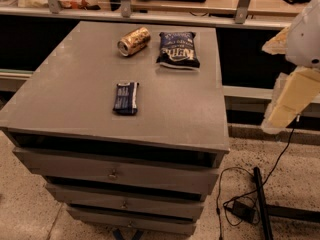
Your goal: Pick rxbar blueberry
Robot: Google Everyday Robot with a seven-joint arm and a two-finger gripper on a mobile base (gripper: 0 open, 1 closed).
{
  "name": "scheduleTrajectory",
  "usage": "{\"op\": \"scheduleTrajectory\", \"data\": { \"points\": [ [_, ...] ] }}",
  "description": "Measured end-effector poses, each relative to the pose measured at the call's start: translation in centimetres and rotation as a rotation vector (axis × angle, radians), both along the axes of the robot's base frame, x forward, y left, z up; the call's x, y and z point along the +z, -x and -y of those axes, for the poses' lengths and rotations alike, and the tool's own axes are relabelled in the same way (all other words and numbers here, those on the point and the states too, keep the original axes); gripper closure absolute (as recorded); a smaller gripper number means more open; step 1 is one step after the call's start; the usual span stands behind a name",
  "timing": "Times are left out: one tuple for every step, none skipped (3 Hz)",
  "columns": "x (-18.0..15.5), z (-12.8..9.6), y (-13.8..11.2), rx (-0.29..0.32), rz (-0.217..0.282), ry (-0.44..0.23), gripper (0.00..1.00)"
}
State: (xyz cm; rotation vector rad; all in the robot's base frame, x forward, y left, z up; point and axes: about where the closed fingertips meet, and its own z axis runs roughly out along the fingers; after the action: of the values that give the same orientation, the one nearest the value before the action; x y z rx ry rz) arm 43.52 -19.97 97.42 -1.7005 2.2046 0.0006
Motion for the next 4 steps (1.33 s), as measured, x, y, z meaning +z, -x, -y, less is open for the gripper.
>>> {"op": "scheduleTrajectory", "data": {
  "points": [
    [-0.7,-3.2,1.4,-0.031,-0.001,-0.178,0.00],
    [-1.7,-6.1,2.4,-0.061,0.054,-0.361,0.00],
    [-3.1,-8.7,1.8,-0.050,0.135,-0.490,0.00],
    [-4.0,-10.9,1.2,-0.058,0.234,-0.560,0.00]
  ]
}}
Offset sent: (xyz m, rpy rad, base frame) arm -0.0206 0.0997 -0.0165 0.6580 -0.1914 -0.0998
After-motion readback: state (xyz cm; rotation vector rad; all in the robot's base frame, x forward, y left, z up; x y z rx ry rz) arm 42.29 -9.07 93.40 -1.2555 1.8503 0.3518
